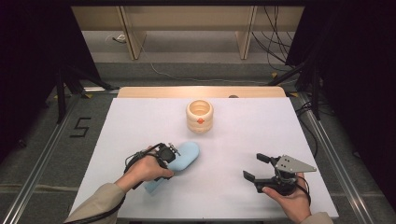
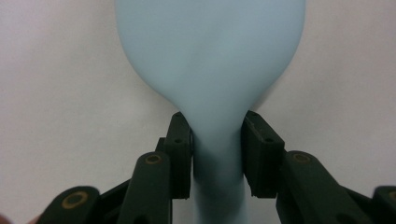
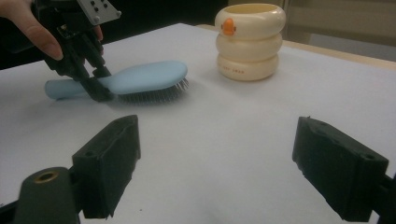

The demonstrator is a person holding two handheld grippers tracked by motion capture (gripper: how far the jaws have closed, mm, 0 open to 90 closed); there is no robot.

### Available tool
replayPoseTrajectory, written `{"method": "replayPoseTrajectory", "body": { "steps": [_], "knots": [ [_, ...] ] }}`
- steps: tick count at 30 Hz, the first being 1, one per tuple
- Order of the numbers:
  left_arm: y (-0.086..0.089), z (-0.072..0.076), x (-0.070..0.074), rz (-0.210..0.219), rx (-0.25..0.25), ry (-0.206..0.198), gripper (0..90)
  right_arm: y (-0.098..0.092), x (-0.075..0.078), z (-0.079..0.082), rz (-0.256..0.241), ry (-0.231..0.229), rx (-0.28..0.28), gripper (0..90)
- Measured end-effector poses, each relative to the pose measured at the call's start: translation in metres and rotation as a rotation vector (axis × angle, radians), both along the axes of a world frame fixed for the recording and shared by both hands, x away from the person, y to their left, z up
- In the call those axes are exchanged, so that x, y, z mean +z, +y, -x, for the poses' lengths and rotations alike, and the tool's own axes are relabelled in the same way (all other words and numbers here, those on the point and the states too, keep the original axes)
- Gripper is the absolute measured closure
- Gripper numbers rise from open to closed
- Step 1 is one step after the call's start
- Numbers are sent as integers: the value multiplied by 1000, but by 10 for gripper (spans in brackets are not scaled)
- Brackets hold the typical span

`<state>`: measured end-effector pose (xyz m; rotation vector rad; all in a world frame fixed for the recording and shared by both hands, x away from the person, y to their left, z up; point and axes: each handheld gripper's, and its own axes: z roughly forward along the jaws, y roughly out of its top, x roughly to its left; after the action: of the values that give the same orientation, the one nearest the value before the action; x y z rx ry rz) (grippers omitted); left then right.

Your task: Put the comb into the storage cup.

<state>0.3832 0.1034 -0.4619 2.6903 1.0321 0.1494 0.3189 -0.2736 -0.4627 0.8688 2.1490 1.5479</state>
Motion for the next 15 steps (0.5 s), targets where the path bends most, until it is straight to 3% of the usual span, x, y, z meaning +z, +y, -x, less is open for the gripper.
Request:
{"method": "replayPoseTrajectory", "body": {
  "steps": [15],
  "knots": [
    [0, -1, 0, 1, 27, -1, 689, 0, 0, 0, 2, 1, -2, 162]
  ]
}}
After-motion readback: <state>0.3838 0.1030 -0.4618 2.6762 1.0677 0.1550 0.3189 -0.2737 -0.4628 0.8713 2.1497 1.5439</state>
